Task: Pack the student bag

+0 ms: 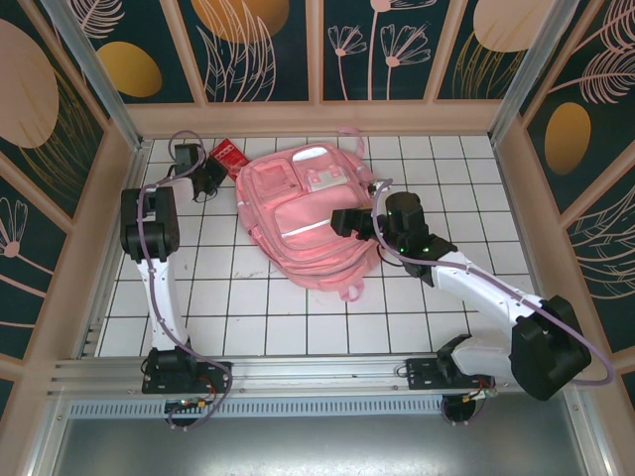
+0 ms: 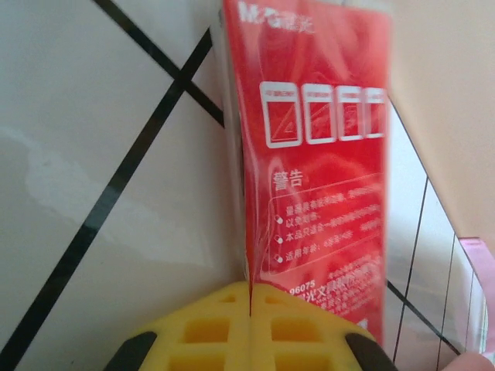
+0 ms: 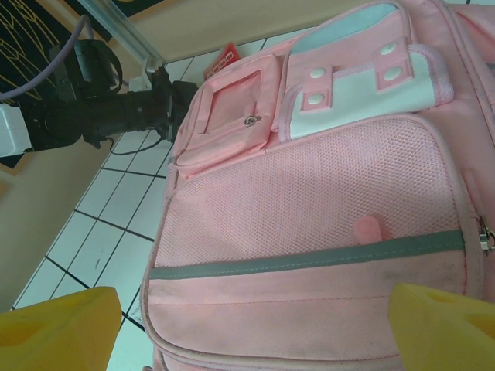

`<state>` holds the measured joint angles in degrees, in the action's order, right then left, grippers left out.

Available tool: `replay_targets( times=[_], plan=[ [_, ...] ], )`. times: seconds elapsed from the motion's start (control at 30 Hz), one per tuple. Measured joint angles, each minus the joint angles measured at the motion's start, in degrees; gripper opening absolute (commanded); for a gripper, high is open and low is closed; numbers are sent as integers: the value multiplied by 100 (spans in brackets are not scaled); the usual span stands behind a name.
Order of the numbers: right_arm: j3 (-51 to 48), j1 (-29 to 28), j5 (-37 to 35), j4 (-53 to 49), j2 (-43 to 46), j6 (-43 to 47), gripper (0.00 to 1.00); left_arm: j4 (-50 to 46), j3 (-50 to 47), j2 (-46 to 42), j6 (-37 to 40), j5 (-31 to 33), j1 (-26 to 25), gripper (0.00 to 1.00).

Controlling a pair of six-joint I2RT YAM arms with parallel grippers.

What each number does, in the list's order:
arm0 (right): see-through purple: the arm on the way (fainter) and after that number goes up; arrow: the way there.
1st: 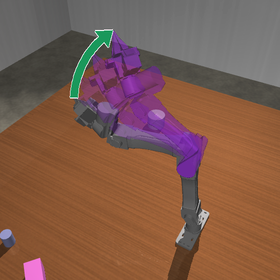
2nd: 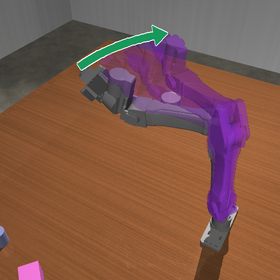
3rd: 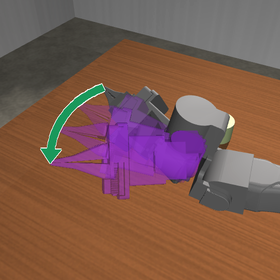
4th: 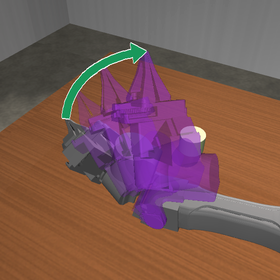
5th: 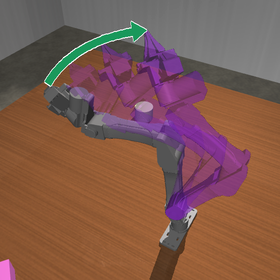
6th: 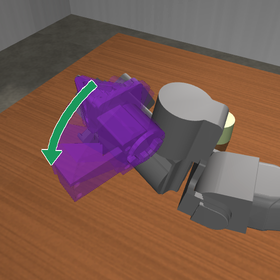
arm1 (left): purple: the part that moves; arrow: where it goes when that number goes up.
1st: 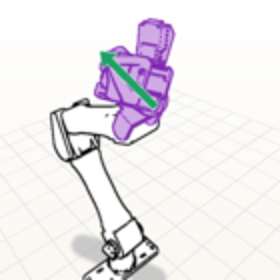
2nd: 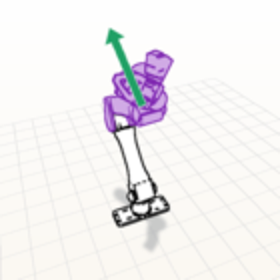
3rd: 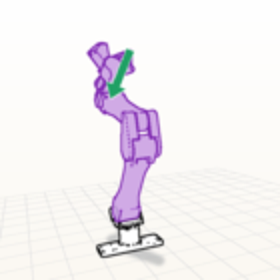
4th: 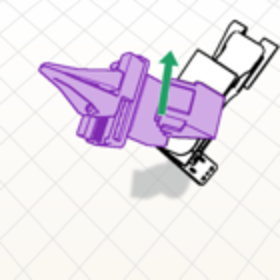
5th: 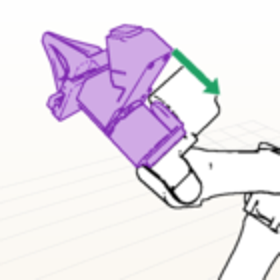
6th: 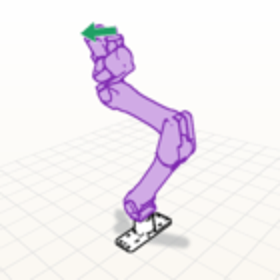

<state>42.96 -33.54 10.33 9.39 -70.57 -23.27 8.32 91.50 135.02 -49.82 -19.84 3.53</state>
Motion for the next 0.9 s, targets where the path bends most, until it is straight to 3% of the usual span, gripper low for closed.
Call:
replay_targets(
  times=[0.3, 0.63, 0.9],
  plan=[
    [-2, 9, 33, 116, -98, -24, 90, 118, -542, -457, 35, 398, -4, 0],
    [-70, 9, 149, 138, -98, -116, 90, -179, -1764, -2612, 203, 887, 20, 0],
    [-94, 2, 179, 153, -98, -133, 89, -269, -2824, -4247, 376, 619, -63, 0]
  ],
)
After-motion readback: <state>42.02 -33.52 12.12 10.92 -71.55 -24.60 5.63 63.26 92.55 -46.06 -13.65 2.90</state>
